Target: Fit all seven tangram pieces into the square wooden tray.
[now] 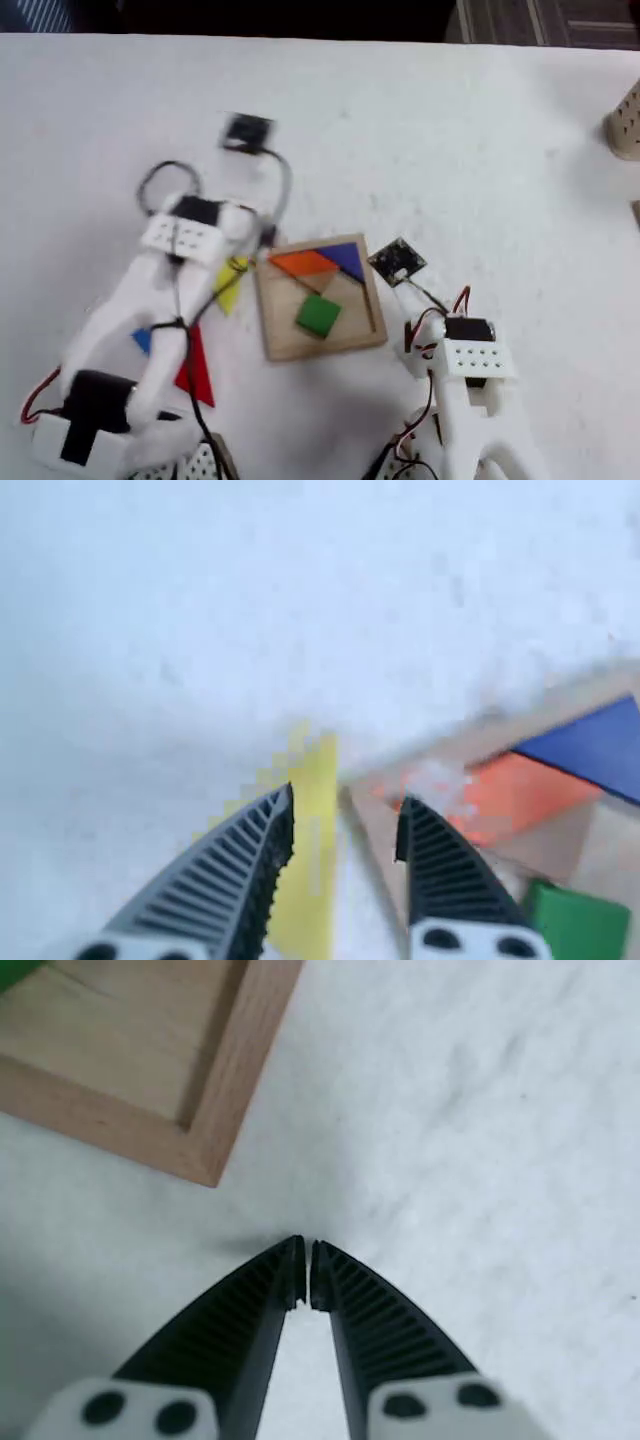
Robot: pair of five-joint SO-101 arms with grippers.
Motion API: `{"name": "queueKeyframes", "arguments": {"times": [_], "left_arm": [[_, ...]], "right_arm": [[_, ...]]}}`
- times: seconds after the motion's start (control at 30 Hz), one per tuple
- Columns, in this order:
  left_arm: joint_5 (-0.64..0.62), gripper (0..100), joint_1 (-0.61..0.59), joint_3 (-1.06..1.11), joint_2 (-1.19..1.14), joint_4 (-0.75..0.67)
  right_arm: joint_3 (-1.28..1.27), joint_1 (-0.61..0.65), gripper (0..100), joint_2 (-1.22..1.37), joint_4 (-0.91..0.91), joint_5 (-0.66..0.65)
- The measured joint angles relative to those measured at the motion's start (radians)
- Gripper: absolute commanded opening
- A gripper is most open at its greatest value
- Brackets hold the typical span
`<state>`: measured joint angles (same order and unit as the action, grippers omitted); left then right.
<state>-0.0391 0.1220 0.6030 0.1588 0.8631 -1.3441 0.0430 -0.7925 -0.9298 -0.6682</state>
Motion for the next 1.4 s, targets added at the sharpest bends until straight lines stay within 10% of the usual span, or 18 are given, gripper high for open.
{"name": "queueKeyframes", "arguments": {"times": [0.3,0.6,0.93,1.4], "left_arm": [[0.000,2,-0.112,0.124,0.000,-0.338],[0.000,2,-0.226,0.130,0.000,-0.430],[-0.163,2,-0.350,0.115,-0.081,-0.485],[-0.167,2,-0.353,0.020,-0.172,-0.451]], "right_arm": [[0.107,0.011,1.7,0.000,-0.140,0.092],[0.367,0.376,1.8,0.000,-0.304,0.282],[0.176,0.816,1.8,0.000,0.178,0.485],[-0.051,0.844,1.8,0.002,0.470,0.488]]}}
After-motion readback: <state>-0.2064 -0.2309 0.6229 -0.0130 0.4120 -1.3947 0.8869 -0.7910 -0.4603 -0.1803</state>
